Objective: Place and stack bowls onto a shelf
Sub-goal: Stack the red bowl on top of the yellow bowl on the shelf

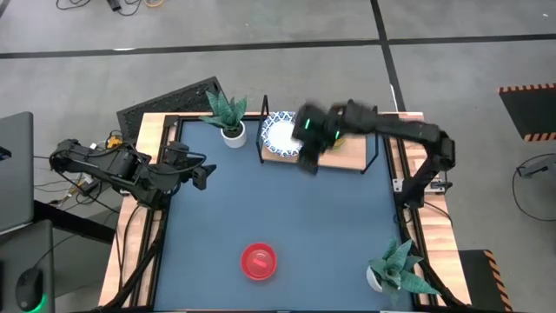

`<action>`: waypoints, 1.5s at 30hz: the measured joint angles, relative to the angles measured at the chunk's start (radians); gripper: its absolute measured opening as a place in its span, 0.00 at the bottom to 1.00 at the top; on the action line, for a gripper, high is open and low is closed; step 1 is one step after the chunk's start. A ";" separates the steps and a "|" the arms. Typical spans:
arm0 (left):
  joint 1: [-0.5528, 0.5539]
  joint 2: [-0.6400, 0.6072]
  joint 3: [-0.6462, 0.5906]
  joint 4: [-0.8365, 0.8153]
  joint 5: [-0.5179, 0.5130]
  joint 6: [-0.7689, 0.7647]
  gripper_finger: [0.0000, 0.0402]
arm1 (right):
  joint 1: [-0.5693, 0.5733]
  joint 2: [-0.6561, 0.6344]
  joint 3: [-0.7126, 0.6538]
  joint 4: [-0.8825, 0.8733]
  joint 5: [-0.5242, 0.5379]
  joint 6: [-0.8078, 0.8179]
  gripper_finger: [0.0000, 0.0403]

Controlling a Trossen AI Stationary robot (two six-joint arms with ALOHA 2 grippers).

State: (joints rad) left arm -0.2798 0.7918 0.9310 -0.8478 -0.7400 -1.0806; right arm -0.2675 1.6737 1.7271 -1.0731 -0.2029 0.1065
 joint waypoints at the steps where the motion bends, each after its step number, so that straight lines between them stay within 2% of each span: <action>1: 0.000 0.000 0.000 0.000 0.007 0.008 0.68 | 0.060 0.011 0.000 0.030 0.025 0.026 0.40; 4: 0.000 0.000 0.000 0.000 0.040 0.036 0.68 | 0.216 0.053 0.000 0.127 0.112 0.111 0.40; 8: 0.000 0.000 0.000 -0.001 0.105 0.081 0.68 | 0.350 0.124 0.001 0.243 0.184 0.220 0.40; 12: 0.000 0.000 0.000 -0.003 0.146 0.128 0.68 | 0.439 0.219 0.000 0.319 0.201 0.305 0.41; 16: 0.000 0.000 0.000 -0.004 0.170 0.132 0.68 | 0.505 0.319 0.000 0.351 0.178 0.354 0.47; 22: 0.000 0.003 0.000 -0.017 0.178 0.149 0.68 | 0.545 0.450 -0.001 0.390 0.177 0.428 0.58; 27: 0.000 0.013 0.000 -0.018 0.198 0.145 0.68 | 0.551 0.507 -0.001 0.439 0.178 0.496 0.59; 38: 0.000 0.023 0.000 -0.018 0.196 0.145 0.68 | 0.574 0.474 -0.002 0.480 0.204 0.564 0.57; 45: 0.000 0.024 0.000 -0.020 0.195 0.146 0.68 | 0.607 0.458 0.000 0.541 0.309 0.585 0.57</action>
State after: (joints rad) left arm -0.2802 0.8156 0.9314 -0.8678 -0.5446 -0.9348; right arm 0.3391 2.1314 1.7267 -0.5320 0.1061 0.6911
